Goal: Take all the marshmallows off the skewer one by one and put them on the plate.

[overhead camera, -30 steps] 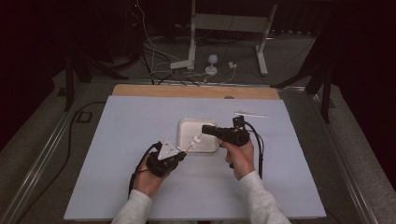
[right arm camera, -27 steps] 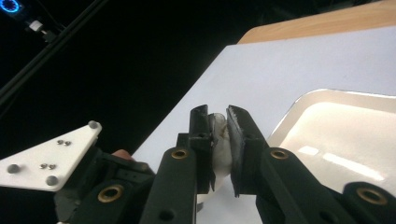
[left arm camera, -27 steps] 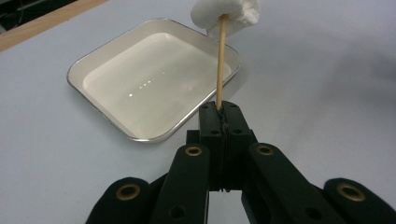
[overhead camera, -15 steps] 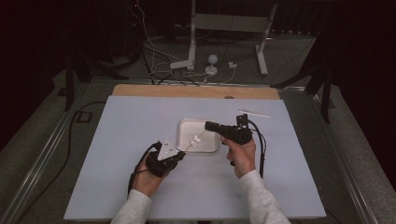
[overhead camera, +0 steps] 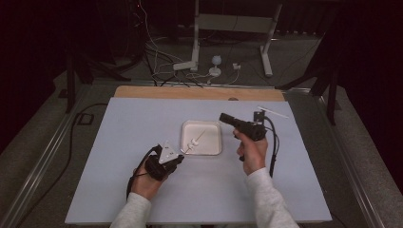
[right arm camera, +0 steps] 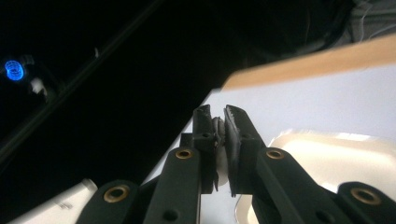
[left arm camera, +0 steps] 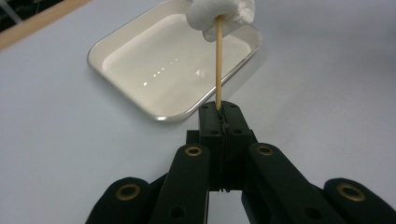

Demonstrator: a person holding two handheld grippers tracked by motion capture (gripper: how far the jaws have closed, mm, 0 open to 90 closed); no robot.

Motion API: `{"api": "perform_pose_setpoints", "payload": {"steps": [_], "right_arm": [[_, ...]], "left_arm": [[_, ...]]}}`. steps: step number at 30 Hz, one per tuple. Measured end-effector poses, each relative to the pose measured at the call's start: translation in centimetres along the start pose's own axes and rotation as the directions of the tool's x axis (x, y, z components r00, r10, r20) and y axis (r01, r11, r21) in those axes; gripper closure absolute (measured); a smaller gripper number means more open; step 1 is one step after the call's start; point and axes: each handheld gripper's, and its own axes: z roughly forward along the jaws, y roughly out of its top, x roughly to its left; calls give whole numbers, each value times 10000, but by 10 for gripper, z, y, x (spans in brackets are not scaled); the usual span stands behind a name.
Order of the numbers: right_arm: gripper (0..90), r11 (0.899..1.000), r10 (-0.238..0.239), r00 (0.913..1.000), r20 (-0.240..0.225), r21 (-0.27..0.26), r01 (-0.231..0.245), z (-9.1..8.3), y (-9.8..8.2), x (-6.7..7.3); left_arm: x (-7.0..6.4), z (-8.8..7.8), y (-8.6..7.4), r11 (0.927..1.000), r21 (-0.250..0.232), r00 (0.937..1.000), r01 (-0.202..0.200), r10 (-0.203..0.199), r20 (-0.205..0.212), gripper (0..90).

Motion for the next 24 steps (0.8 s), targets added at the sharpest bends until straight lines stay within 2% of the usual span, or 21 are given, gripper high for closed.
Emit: {"api": "perform_pose_setpoints", "payload": {"steps": [1, 2, 3, 4, 7, 9, 11, 12, 15, 19, 21, 23, 24], "right_arm": [[830, 10000, 0, 10000, 0, 0, 0, 0, 0, 0], [816, 9980, -303, 9995, 57, 556, 300, 0, 3, -2], [816, 9980, -303, 9995, 57, 556, 300, 0, 3, -2], [793, 9875, -1058, 9929, 537, 1232, 985, 7, -2, -1], [762, 9765, -1370, 9877, 757, 1779, 1218, 21, -12, -3], [738, 9705, -1341, 9876, 813, 2125, 1143, 30, -17, -6], [653, 9627, -1406, 9857, 930, 2454, 1141, 38, -21, -9], [646, 9596, -1409, 9852, 972, 2582, 1118, 41, -22, -10], [563, 9565, -1321, 9846, 1147, 2755, 962, 47, -26, -14], [476, 9551, -937, 9889, 1151, 2907, 566, 54, -29, -19], [460, 9560, -879, 9896, 1141, 2887, 516, 54, -29, -20], [407, 9585, -757, 9921, 999, 2816, 448, 54, -30, -19], [394, 9577, -806, 9920, 969, 2833, 501, 54, -30, -19]], "left_arm": [[2, -1, 1, 9998, -152, 9999, 101, -100, 61, 900], [3, -2, 3, 9995, -249, 9998, 182, -180, 65, 900], [3, -2, 4, 9993, -270, 9997, 241, -238, 97, 900], [2, -1, 5, 9992, -313, 9996, 256, -253, 93, 900], [1, -1, 6, 9989, -315, 9993, 339, -333, 183, 900], [1, -1, 6, 9989, -316, 9992, 352, -346, 212, 900], [2, 0, 6, 9990, -273, 9991, 364, -358, 237, 900], [2, 0, 6, 9989, -254, 9990, 395, -389, 241, 900], [2, 2, 4, 9990, -158, 9989, 418, -414, 232, 900], [4, 3, 3, 9989, -108, 9987, 465, -462, 208, 900], [4, 4, 3, 9986, -72, 9985, 518, -517, 200, 900], [6, 4, 1, 9984, -13, 9982, 571, -571, 173, 900], [7, 6, 0, 9975, 16, 9973, 707, -707, 181, 900]]}}
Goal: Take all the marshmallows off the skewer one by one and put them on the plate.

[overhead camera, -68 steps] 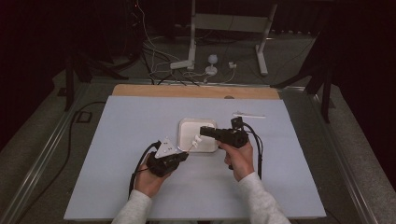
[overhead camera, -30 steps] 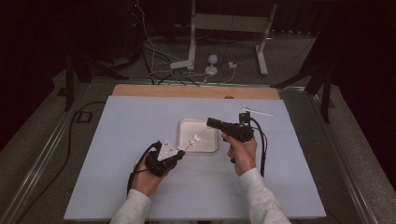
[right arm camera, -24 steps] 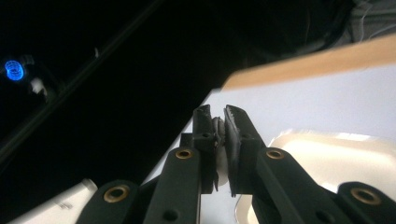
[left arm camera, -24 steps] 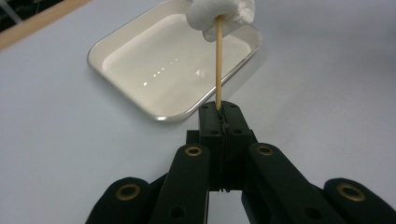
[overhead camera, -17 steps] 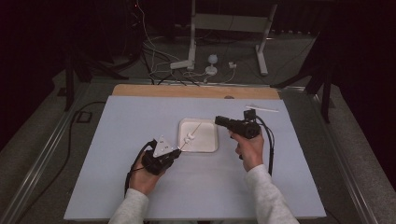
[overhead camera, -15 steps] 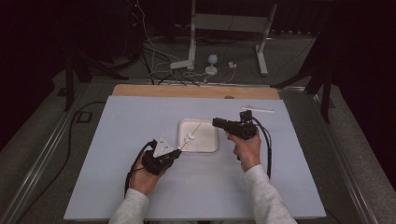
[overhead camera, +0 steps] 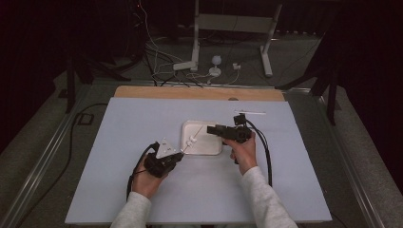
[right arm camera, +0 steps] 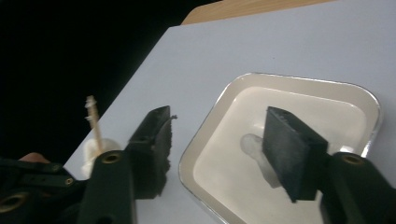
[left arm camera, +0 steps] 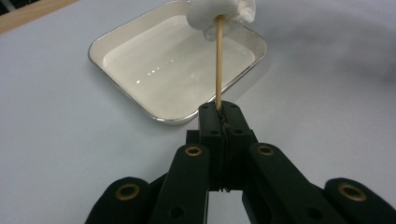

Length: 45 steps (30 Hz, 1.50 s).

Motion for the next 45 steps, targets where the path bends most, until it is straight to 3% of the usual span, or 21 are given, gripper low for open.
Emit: {"api": "perform_pose_setpoints", "payload": {"steps": [6, 12, 19, 24, 38, 45], "right_arm": [[340, 10000, 70, 9987, -514, 58, -67, 3, -3, 2], [276, 9996, 269, 9944, -1018, 28, -268, 9, -4, 6], [269, 9976, 634, 9843, -1650, -161, -669, 10, -3, 6], [274, 9971, 688, 9813, -1797, -182, -732, 9, -2, 6], [290, 9976, 663, 9686, -2394, -56, -697, 10, -3, 11], [286, 9996, 260, 9782, -2059, -43, -275, 11, -1, 15]], "left_arm": [[4, 4, -3, 9993, 129, 9994, 357, -357, -27, 900], [2, 9, -4, 9989, 401, 9996, 260, -263, 77, 900], [0, 21, -6, 9951, 969, 9997, 185, -196, 108, 900], [-1, 30, -9, 9907, 1344, 9997, 193, -208, 92, 900], [-1, 36, -10, 9841, 1757, 9996, 256, -241, -110, 900], [2, 32, -10, 9864, 1576, 9988, 466, -439, -206, 900]]}}
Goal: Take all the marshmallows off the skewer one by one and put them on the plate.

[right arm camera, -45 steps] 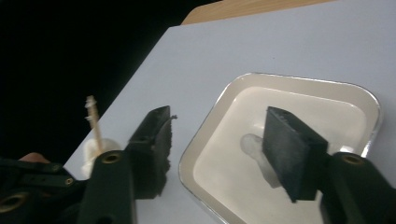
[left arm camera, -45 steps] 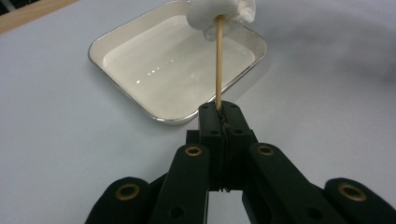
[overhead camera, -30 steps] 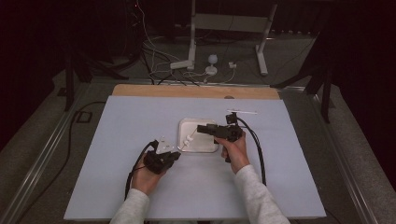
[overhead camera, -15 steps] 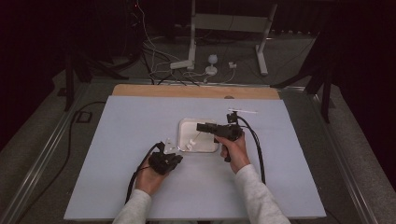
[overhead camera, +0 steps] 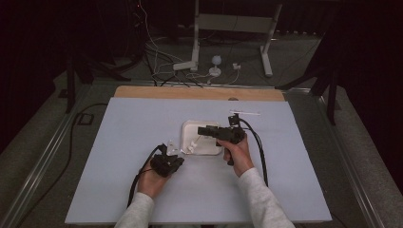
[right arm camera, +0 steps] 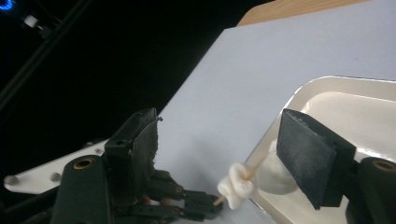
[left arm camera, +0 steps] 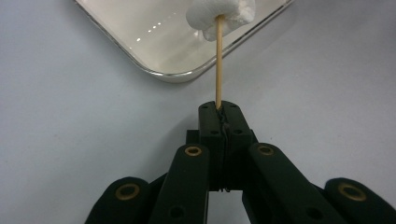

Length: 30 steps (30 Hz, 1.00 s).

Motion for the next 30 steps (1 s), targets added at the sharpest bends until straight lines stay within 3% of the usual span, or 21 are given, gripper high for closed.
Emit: {"api": "perform_pose_setpoints", "payload": {"steps": [8, 16, 23, 30], "right_arm": [[268, 9998, -82, 9992, 396, 179, 75, 4, -2, -2], [267, 10000, 79, 9998, 163, 47, -80, 4, -1, -1], [277, 9998, 104, 9999, -12, 176, -104, 4, -1, 0], [273, 9994, 20, 9988, 497, 335, -37, 6, -2, -2]], "left_arm": [[-2, -7, 1, 9992, -406, 9996, -25, 37, 296, 900], [-8, 2, 2, 9992, 138, 9990, -379, 376, 245, 900], [-3, 2, 1, 9998, 190, 9999, 4, -6, 104, 900], [1, -1, 0, 9997, 48, 9997, 234, -234, 95, 900]]}}
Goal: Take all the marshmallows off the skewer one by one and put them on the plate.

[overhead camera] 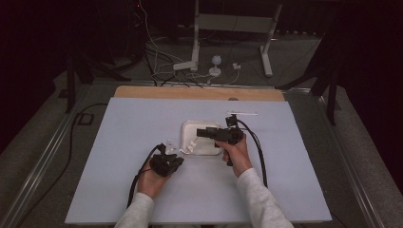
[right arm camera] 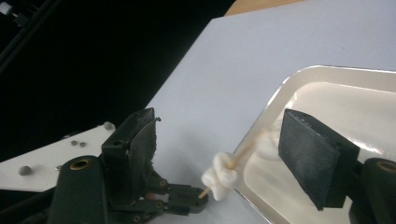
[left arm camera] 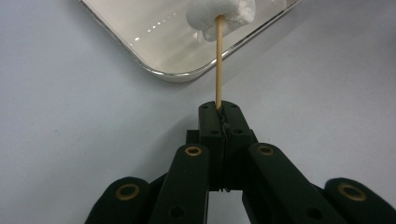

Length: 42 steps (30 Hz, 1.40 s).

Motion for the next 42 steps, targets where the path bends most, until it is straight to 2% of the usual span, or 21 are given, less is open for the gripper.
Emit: {"api": "perform_pose_setpoints", "payload": {"steps": [7, 12, 14, 18, 21, 24, 25, 34, 35, 39, 42], "right_arm": [[266, 9999, -122, 9999, -14, -41, 122, -2, 0, 3], [272, 9995, -197, 9998, 73, 266, 195, 1, -3, 4], [300, 9976, -402, 9991, 140, 567, 394, 5, -7, 5], [347, 9955, -500, 9987, 59, 806, 494, 10, -10, 7], [449, 9942, -514, 9986, -125, 938, 523, 15, -12, 9], [586, 9947, -397, 9989, -266, 938, 420, 17, -13, 9], [657, 9949, -365, 9986, -383, 923, 399, 16, -13, 9], [665, 9947, 57, 9981, -606, 1029, 6, 18, -14, 8], [697, 9932, 173, 9970, -758, 1159, -84, 20, -16, 8], [727, 9925, 371, 9959, -822, 1193, -271, 20, -16, 8], [761, 9944, 553, 9952, -810, 943, -475, 17, -14, 7]], "left_arm": [[0, 1, 0, 10000, 1, 10000, 17, -17, -19, 900], [-1, -5, 1, 9989, -459, 9999, 97, -93, 82, 900], [-1, -8, 2, 9977, -662, 9998, 145, -137, 120, 900], [-3, -13, 5, 9949, -996, 9998, 175, -168, 77, 900], [-5, -16, 7, 9926, -1205, 9999, 165, -158, 71, 900], [-6, -18, 7, 9910, -1328, 9998, 184, -180, 43, 900], [-6, -18, 8, 9906, -1358, 9998, 184, -181, 33, 900], [-11, -20, 10, 9868, -1619, 9999, 21, 1, 138, 900], [-11, -20, 10, 9871, -1600, 9999, 1, 18, 116, 900], [-11, -20, 9, 9867, -1622, 9998, 63, -35, 176, 900], [-10, -20, 10, 9860, -1668, 9998, 33, -3, 182, 900]]}}
